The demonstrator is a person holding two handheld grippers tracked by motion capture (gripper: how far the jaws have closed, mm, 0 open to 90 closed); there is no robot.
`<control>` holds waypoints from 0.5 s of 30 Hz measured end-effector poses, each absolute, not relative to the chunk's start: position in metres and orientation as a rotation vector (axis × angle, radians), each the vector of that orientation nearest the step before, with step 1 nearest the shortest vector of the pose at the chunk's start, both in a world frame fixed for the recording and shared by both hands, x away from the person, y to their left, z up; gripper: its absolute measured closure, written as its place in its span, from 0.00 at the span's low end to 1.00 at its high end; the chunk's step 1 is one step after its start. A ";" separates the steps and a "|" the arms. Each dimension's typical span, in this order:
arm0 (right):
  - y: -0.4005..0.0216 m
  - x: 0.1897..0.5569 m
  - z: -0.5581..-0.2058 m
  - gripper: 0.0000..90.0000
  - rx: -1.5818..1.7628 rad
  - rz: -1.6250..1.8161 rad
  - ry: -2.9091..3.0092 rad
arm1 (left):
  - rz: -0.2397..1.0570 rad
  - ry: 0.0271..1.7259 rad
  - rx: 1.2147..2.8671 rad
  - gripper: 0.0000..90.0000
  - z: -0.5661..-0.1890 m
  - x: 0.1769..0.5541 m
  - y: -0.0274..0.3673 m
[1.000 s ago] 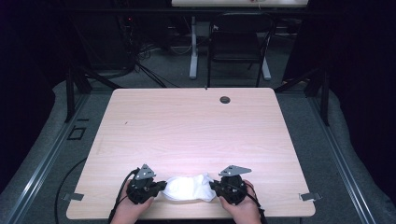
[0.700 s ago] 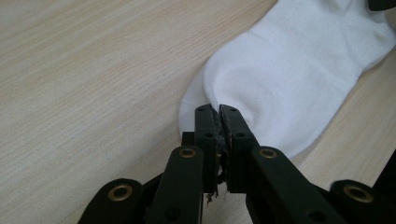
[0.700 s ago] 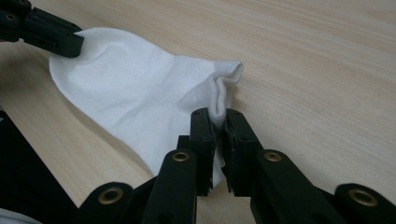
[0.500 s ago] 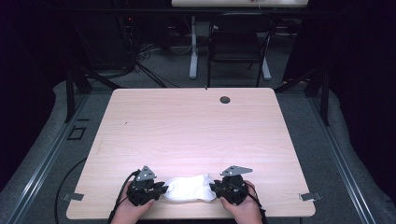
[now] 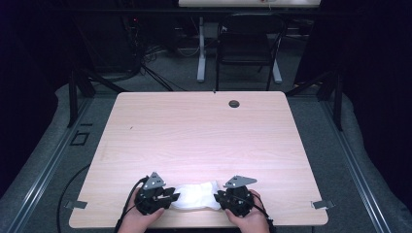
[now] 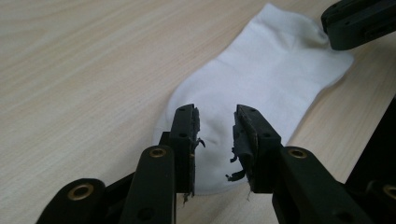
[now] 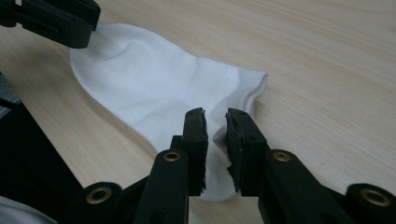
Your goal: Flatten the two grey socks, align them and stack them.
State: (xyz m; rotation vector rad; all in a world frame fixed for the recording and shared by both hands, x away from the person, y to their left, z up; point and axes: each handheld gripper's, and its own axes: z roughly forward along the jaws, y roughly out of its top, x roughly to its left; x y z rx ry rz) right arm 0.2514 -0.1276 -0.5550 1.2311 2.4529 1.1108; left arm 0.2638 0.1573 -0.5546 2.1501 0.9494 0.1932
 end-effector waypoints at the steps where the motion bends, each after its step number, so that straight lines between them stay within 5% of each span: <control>1: -0.127 0.251 -0.555 0.86 1.217 1.102 2.457 | 0.194 0.951 2.174 0.77 -0.559 0.265 0.155; 15: -0.133 0.249 -0.548 0.79 1.226 1.167 2.351 | 0.178 0.947 2.214 0.74 -0.569 0.262 0.155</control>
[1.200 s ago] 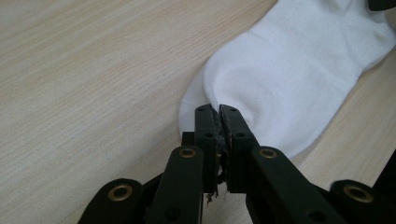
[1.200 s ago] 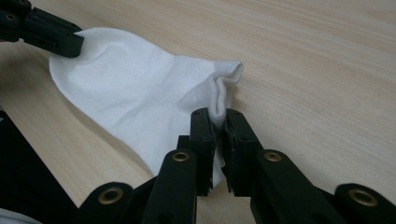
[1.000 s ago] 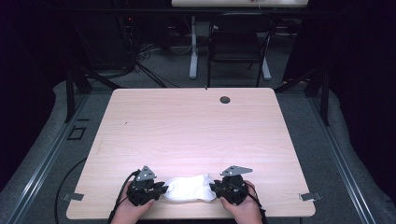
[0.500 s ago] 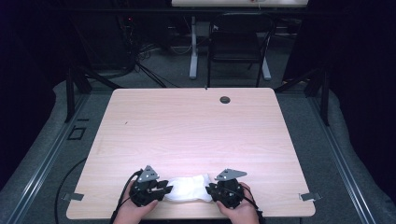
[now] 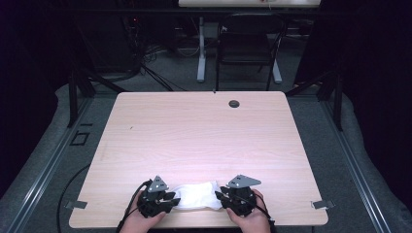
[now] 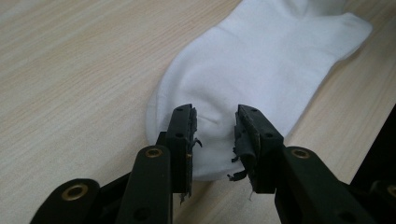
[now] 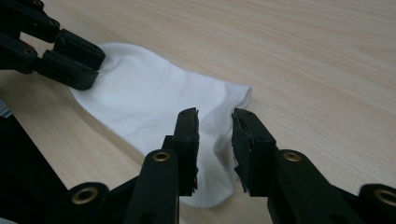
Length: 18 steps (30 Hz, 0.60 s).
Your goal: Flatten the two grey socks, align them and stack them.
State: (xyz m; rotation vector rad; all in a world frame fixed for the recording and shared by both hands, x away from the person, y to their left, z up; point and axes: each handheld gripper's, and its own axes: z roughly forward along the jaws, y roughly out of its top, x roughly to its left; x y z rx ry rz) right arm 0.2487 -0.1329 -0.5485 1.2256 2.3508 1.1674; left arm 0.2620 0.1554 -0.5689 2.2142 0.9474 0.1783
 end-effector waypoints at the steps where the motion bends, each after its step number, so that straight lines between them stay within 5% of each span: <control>1: -0.132 0.248 -0.548 0.79 1.208 1.177 2.351 | 0.173 0.951 2.215 0.74 -0.569 0.262 0.155; 18: -0.117 0.260 -0.570 0.78 1.243 1.064 2.464 | 0.161 0.941 2.198 0.72 -0.573 0.259 0.159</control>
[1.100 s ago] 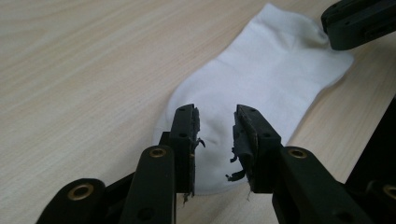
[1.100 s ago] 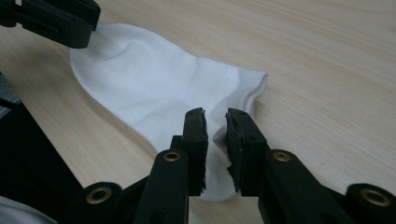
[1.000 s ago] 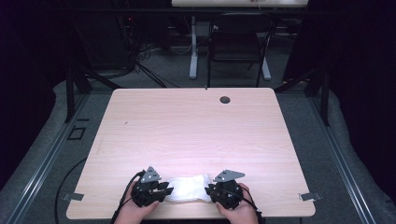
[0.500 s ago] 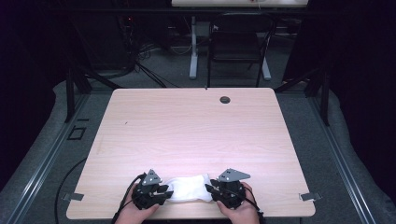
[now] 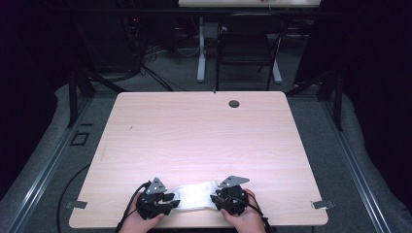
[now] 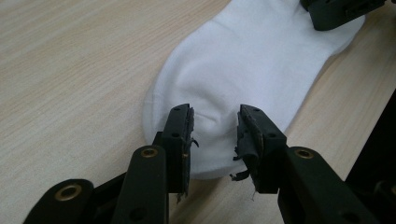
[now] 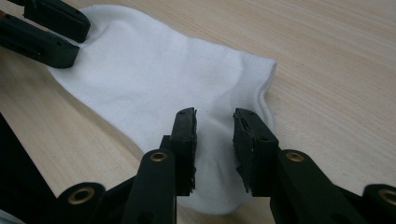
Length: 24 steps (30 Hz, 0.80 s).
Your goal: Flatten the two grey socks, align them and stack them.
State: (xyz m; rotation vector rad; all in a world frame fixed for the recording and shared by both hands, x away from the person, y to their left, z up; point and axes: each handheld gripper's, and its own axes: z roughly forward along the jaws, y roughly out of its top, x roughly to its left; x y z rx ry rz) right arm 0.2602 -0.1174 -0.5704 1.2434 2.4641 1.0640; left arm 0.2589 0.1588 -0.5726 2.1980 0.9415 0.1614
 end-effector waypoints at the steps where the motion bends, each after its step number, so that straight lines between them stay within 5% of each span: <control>1: -0.119 0.261 -0.571 0.78 1.256 1.062 2.468 | 0.164 0.936 2.203 0.72 -0.573 0.259 0.159; 24: -0.119 0.269 -0.575 0.80 1.270 1.088 2.436 | 0.189 0.956 2.175 0.71 -0.574 0.271 0.159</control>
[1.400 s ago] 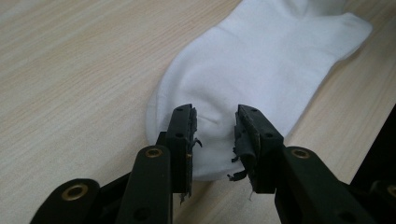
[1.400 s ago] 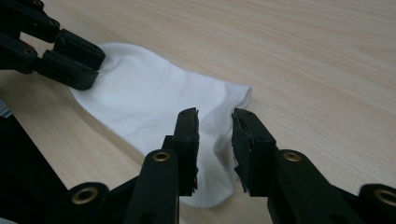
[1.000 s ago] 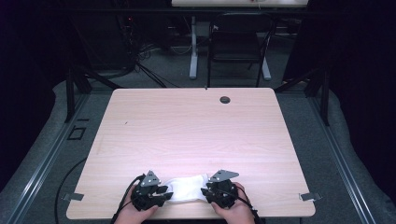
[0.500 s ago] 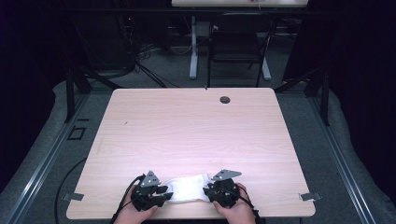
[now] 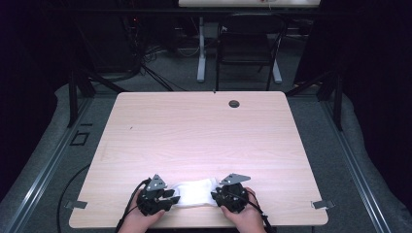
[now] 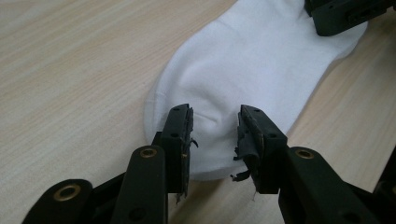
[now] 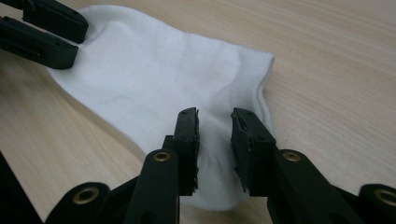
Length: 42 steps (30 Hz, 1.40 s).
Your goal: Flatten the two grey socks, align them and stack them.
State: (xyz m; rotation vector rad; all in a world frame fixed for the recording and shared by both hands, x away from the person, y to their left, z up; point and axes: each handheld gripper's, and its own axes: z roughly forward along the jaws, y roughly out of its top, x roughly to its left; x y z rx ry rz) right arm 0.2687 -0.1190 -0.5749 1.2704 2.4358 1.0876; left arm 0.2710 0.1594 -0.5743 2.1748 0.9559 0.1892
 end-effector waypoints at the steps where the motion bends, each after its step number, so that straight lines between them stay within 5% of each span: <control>1: -0.119 0.270 -0.575 0.79 1.273 1.085 2.436 | 0.192 0.954 2.175 0.71 -0.574 0.273 0.160; 12: -0.114 0.284 -0.574 0.78 1.257 1.056 2.426 | 0.204 0.981 2.145 0.69 -0.576 0.290 0.161; 22: -0.117 0.277 -0.565 0.67 1.240 1.187 2.366 | 0.203 0.976 2.104 0.55 -0.569 0.287 0.162; 42: -0.148 0.272 -0.547 0.59 1.255 1.217 2.285 | 0.250 1.080 2.003 0.51 -0.555 0.289 0.203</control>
